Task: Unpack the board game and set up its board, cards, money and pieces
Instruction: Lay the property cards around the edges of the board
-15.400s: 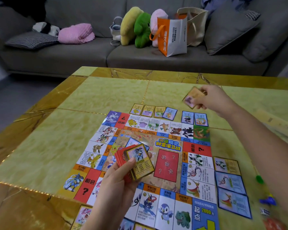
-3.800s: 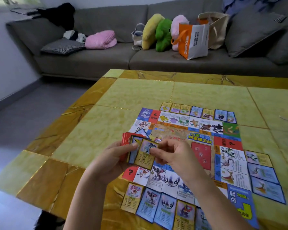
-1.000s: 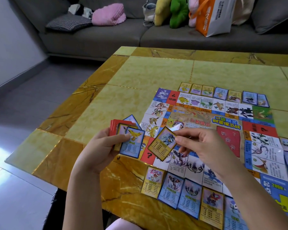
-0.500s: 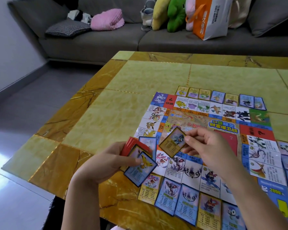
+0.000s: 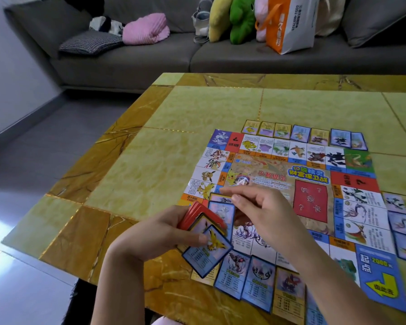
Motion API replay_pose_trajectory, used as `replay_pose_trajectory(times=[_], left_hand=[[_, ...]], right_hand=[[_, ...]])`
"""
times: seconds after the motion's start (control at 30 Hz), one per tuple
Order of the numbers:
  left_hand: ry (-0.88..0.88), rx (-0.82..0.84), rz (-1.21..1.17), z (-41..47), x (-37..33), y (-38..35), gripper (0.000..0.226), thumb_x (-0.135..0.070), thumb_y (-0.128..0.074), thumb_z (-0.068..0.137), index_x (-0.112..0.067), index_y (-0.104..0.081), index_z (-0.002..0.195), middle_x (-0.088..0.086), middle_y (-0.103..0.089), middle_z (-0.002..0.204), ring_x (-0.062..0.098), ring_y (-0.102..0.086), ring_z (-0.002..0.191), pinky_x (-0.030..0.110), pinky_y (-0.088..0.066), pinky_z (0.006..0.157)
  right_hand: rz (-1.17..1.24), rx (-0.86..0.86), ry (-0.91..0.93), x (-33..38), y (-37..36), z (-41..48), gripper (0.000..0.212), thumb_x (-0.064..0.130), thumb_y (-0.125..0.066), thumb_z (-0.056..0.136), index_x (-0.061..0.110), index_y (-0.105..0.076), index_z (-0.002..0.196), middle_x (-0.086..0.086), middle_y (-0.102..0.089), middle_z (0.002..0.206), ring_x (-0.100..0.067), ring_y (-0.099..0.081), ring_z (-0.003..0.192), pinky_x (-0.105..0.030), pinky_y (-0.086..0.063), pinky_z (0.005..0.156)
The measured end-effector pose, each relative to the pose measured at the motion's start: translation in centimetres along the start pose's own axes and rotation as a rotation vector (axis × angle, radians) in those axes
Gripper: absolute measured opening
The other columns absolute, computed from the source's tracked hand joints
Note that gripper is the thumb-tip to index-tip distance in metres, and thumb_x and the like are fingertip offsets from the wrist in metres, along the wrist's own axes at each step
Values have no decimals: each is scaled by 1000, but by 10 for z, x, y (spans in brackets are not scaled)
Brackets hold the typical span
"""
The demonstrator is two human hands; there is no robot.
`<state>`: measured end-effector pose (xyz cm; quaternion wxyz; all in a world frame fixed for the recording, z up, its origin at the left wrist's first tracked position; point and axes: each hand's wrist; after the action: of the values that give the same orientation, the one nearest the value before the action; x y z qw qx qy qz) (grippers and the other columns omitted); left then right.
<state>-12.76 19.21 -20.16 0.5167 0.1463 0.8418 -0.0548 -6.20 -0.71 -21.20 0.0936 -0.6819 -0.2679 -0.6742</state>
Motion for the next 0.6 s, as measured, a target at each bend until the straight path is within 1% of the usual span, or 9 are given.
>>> replay_pose_trajectory(times=[0.03,0.07,0.13,0.27,0.33,0.4,0.47,0.53,0.6], left_hand=[[-4,-5,-27,0,0,1,46,-20,-74,73,-8,-60,115,12,-70,112,31,-67,104,44,-54,90],[-8,-20,-51,0,1,1,47,-18,-74,73,-7,-59,115,13,-70,112,32,-67,104,43,-54,89],[-10,-49,-87,1,3,4,52,-19,-76,69,-5,-58,115,15,-70,112,33,-67,103,42,-56,86],[-18,-62,-141,2,4,5,49,-13,-73,72,-2,-56,117,16,-69,111,33,-68,101,38,-58,80],[-29,-78,-163,3,4,4,46,-10,-70,74,0,-56,117,18,-69,111,33,-68,100,37,-58,78],[-50,-86,-179,4,3,5,50,-13,-75,72,0,-56,116,19,-69,110,35,-67,101,37,-58,78],[-65,-88,-188,4,3,5,56,-18,-79,67,0,-58,115,20,-69,111,36,-67,101,39,-57,80],[-71,-91,-204,4,5,6,60,-23,-86,62,-1,-61,113,21,-69,110,37,-67,100,38,-57,78],[-68,-92,-236,3,6,7,65,-28,-89,59,-1,-62,112,22,-68,111,38,-67,99,36,-57,76]], right_hand=[[22,3,-9,-1,-1,-1,27,14,-51,97,29,-70,109,6,-73,88,-10,-70,69,-28,-58,72],[49,3,-20,-2,-2,-1,27,14,-51,97,28,-69,111,5,-73,88,-11,-70,71,-28,-59,72],[90,-8,-41,-3,-3,-2,24,14,-51,97,25,-68,110,0,-72,84,-13,-71,71,-29,-59,71],[74,-45,-46,-3,-2,-2,12,14,-58,93,19,-68,94,2,-71,83,-12,-70,68,-23,-57,64],[67,-19,-42,-1,-2,-3,3,19,-65,88,18,-68,89,1,-71,79,-11,-69,66,-21,-55,61],[58,29,-40,-1,-3,-3,10,24,-73,81,19,-68,88,2,-70,77,-11,-68,66,-21,-55,61],[17,65,-39,-1,-6,-4,17,27,-79,75,24,-67,88,5,-70,78,-11,-68,68,-23,-56,65],[9,92,-38,-1,-8,-4,20,25,-80,73,27,-66,88,3,-70,76,-12,-68,67,-24,-57,68],[15,112,-40,-1,-7,-6,20,21,-79,75,27,-66,89,1,-71,72,-12,-69,64,-25,-57,67]])
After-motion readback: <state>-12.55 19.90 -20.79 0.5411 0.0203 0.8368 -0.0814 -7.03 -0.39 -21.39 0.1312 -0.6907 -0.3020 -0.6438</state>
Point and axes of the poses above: each hand's wrist, its own z-axis towards the middle knuckle, its own y-axis out of the back of the hand, x = y × z
